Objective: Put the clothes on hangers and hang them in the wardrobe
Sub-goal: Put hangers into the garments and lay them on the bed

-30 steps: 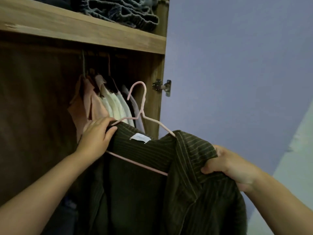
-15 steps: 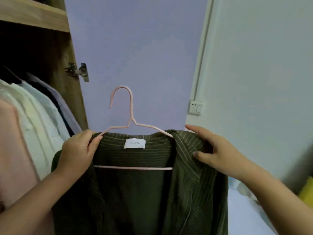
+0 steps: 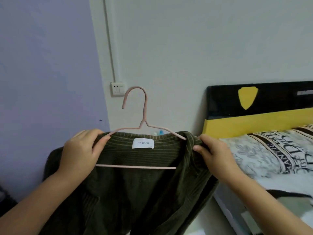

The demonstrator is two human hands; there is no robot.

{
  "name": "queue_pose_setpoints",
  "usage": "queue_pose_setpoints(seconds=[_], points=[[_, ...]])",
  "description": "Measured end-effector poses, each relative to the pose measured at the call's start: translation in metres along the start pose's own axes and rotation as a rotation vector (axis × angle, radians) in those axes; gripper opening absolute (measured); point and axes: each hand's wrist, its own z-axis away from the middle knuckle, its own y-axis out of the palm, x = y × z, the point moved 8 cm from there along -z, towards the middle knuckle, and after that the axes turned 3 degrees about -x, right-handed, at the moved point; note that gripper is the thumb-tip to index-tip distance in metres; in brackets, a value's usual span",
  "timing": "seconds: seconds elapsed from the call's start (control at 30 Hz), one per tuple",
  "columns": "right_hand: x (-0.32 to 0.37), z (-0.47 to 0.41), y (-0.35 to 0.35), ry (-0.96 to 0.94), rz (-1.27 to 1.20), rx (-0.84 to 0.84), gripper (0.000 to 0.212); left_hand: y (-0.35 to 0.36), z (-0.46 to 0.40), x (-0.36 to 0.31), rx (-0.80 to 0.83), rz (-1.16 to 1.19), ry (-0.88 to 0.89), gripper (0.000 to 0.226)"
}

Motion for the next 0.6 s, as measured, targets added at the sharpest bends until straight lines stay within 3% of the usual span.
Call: queue_pose_setpoints(seconds=[0.2,0.6], points=[[-0.072,0.052,-0.107,0.164,0.093,-0.255,0.023,0.057,-0.026,-0.109,0.068,0.193,0.129,0.042],[-0.195,0.209,-0.333,0.435,0.262,-0.547,0.016,0.159,-0.033,-0.37,0.205,0.477,0.4,0.052]])
